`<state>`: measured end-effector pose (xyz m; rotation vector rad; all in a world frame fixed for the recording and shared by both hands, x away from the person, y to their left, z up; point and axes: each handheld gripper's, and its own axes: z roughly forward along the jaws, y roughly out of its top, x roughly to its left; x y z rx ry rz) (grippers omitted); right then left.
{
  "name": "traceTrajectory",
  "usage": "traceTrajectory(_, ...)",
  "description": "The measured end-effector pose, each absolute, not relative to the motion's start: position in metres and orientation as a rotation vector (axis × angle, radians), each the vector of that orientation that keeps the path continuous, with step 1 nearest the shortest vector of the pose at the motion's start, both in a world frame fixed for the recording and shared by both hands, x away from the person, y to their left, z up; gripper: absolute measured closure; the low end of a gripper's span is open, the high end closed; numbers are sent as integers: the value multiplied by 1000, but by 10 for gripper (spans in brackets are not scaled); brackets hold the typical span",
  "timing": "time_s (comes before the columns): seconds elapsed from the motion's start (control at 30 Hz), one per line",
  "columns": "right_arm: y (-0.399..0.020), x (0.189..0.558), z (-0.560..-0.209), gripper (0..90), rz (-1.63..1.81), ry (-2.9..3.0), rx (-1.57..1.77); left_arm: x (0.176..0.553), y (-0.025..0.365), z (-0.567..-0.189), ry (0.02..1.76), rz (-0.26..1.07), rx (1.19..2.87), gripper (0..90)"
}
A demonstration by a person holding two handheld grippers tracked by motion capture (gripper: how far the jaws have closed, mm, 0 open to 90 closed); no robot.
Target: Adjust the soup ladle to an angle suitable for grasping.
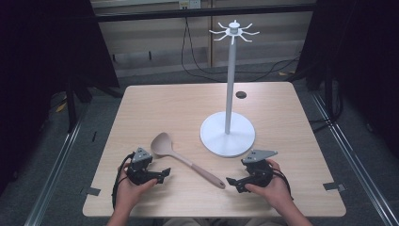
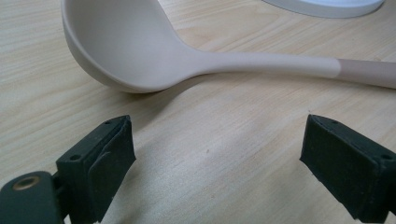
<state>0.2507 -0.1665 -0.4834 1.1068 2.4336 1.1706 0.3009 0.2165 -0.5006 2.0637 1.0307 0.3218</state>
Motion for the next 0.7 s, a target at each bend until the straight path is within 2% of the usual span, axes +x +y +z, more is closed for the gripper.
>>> traceTrajectory(0.3,-132,258,-483,250,1187,2495,1049,301,218,-499,1021,320,2069,94)
traceTrajectory(0.33,-124,260,-483,300,1172,2504,1038,300,218,-499,1019,321,2070,94)
traceTrajectory(0.53,-105,266,-489,352,1145,2534,1002,300,220,-498,1017,321,2069,94)
traceTrajectory(0.7,-89,270,-495,454,1130,2558,962,300,221,-498,1024,322,2059,92)
